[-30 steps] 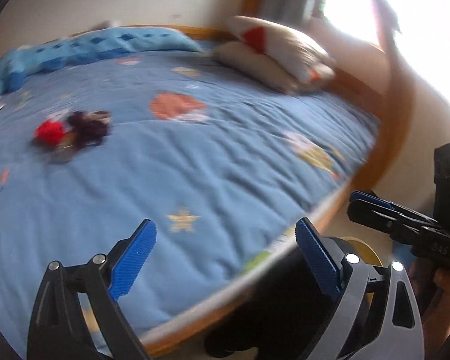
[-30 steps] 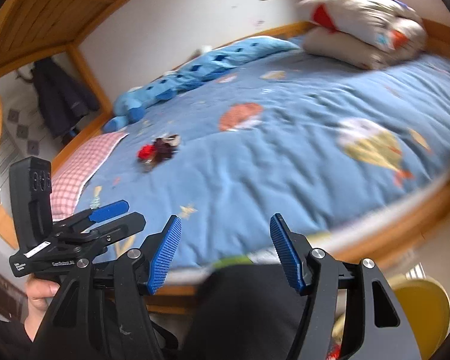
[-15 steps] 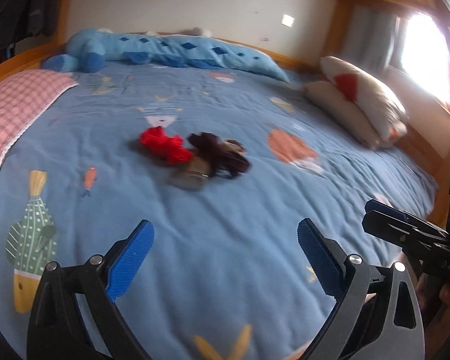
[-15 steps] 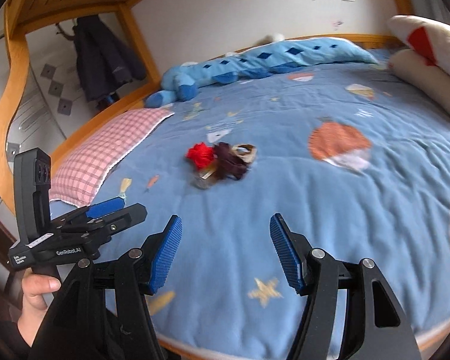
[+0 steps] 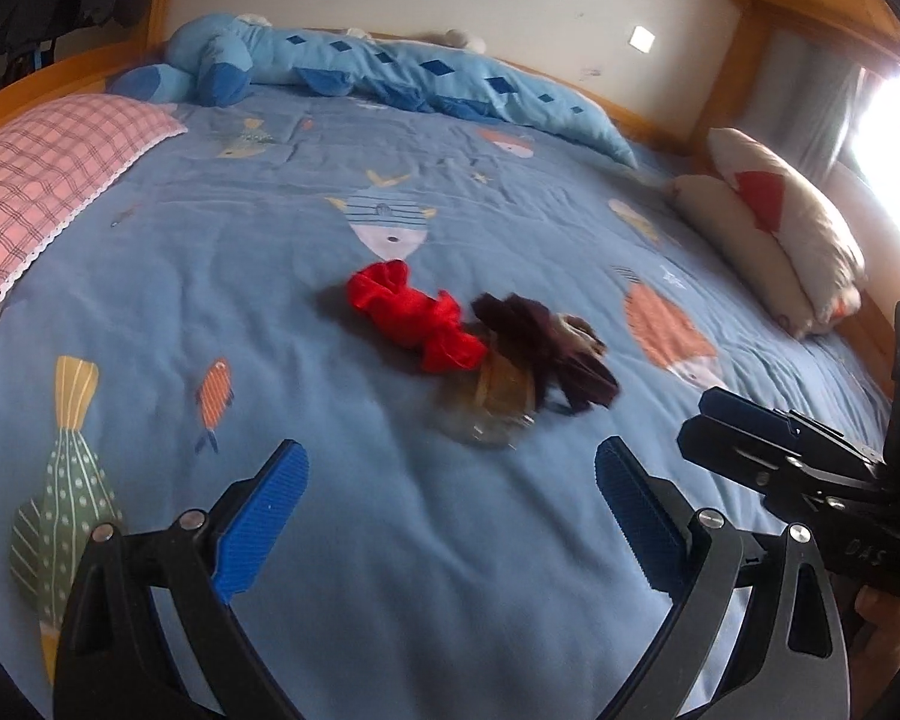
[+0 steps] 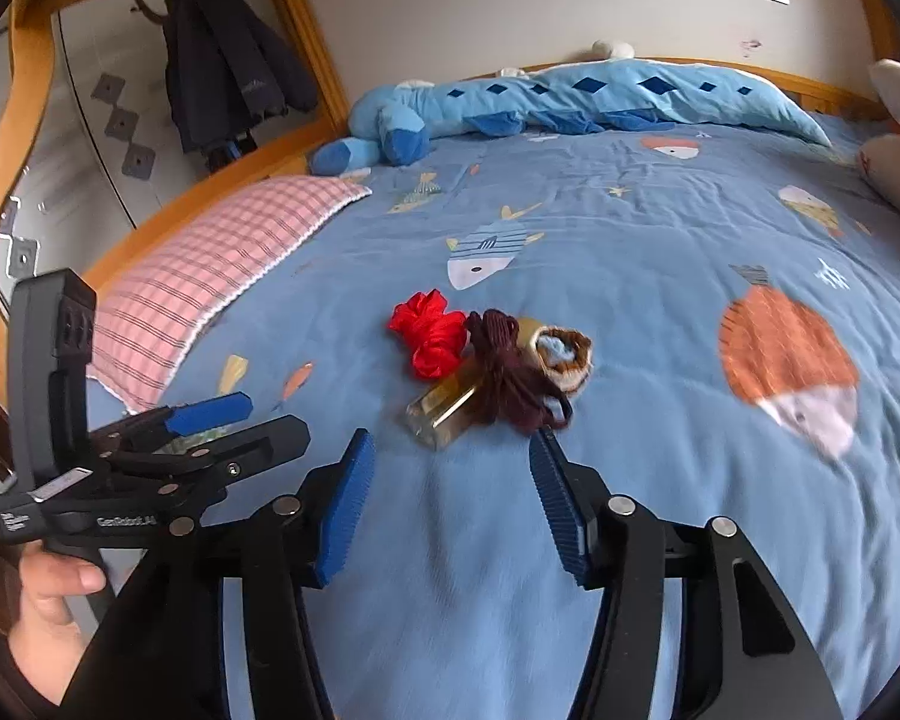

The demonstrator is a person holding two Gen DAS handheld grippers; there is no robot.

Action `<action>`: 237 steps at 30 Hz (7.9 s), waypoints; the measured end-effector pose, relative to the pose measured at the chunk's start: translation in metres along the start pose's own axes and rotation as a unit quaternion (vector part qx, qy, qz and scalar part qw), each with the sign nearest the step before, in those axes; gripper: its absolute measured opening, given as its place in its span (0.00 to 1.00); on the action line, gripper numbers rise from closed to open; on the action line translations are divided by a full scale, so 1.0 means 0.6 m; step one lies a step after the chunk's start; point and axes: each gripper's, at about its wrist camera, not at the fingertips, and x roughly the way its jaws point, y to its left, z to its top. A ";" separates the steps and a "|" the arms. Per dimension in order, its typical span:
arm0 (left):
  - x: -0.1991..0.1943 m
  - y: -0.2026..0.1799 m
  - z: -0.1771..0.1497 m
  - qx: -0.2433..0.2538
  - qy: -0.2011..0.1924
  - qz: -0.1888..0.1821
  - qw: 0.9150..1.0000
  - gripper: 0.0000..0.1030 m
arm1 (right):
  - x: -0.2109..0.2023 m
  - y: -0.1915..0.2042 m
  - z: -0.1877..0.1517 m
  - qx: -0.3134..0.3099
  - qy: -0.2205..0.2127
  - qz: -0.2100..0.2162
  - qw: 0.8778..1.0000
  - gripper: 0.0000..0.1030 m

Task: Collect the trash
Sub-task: 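Move both grippers back over the red and maroon cloths on the bed, then grasp the red cloth with the left gripper while the right grasps the maroon cloth, then lift and carry the red and maroon cloths with both grippers to the bucket, then open both grippers to drop the cloths into the bucket, then move both grippers back over the amber bottle and knitted sock, then grasp the amber bottle with the left gripper while the right grasps the knitted sock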

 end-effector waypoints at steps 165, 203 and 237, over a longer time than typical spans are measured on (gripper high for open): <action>-0.132 -0.619 -0.388 0.319 0.148 -0.301 0.886 0.90 | -0.650 -0.170 -0.568 0.304 -0.125 -0.241 0.913 0.49; -0.038 -0.141 -0.038 0.102 -0.009 -0.038 0.994 0.91 | -0.187 -0.072 -0.080 0.084 -0.060 -0.059 0.993 0.49; 0.216 -0.060 0.039 0.074 0.050 -0.008 0.996 0.35 | 0.057 -0.127 0.026 0.071 0.011 -0.019 0.997 0.49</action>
